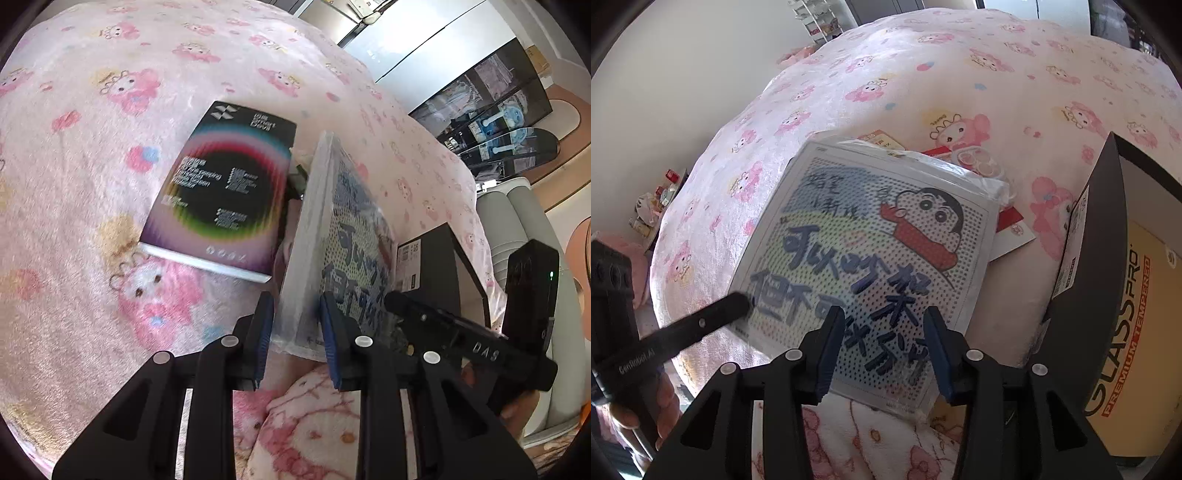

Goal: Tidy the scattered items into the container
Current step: 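Grasp the Shin-chan bead-art kit with both tools and lift it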

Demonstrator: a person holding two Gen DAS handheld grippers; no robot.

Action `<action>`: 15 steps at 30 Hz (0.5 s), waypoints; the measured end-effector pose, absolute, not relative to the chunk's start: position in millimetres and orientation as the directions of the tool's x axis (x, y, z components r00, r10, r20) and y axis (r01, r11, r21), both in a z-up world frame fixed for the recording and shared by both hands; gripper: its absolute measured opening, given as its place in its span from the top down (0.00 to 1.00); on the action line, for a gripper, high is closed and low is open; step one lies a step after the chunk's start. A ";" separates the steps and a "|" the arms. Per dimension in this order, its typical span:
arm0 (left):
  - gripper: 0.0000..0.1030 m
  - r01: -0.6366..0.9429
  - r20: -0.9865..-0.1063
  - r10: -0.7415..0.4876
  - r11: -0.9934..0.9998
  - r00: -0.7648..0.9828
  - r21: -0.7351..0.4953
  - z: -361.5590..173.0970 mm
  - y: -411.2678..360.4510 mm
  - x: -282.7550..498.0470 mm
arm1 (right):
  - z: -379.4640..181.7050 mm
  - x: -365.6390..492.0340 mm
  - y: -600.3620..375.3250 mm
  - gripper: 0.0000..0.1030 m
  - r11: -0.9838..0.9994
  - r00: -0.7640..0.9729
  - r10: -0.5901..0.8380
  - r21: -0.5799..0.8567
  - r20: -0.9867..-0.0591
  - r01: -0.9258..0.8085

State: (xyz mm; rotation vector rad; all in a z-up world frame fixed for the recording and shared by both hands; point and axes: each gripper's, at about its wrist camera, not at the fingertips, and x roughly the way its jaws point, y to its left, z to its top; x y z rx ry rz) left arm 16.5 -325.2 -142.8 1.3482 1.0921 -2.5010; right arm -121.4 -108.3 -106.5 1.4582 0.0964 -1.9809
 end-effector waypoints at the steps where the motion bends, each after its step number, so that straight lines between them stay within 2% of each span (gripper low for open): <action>1: 0.78 0.415 -0.789 0.201 -0.761 -0.581 -0.499 -144.1 -324.9 18.4 | -110.5 -122.2 -108.2 0.56 -0.781 -0.149 -0.461 0.320 -0.875 0.535; 3: 0.78 0.434 -0.822 0.142 -0.793 -0.552 -0.428 -144.7 -325.8 20.2 | -114.1 -124.8 -107.8 0.51 -0.796 -0.152 -0.455 0.324 -0.877 0.512; 6: 0.75 0.431 -0.796 0.159 -0.770 -0.583 -0.470 -143.4 -336.5 19.3 | -113.8 -127.9 -109.8 0.44 -0.807 -0.164 -0.455 0.328 -0.875 0.492; 8: 0.64 0.419 -0.783 0.145 -0.778 -0.605 -0.468 -140.7 -340.5 12.2 | -113.2 -130.2 -112.7 0.39 -0.814 -0.173 -0.447 0.319 -0.878 0.485; 11: 0.55 0.400 -0.772 0.145 -0.788 -0.619 -0.468 -142.6 -341.6 -2.0 | -108.3 -133.5 -113.6 0.38 -0.832 -0.221 -0.422 0.279 -0.879 0.479; 15: 0.52 0.391 -0.764 0.195 -0.766 -0.616 -0.510 -160.0 -335.6 -14.7 | -111.1 -146.4 -120.0 0.31 -0.831 -0.231 -0.409 0.256 -0.883 0.494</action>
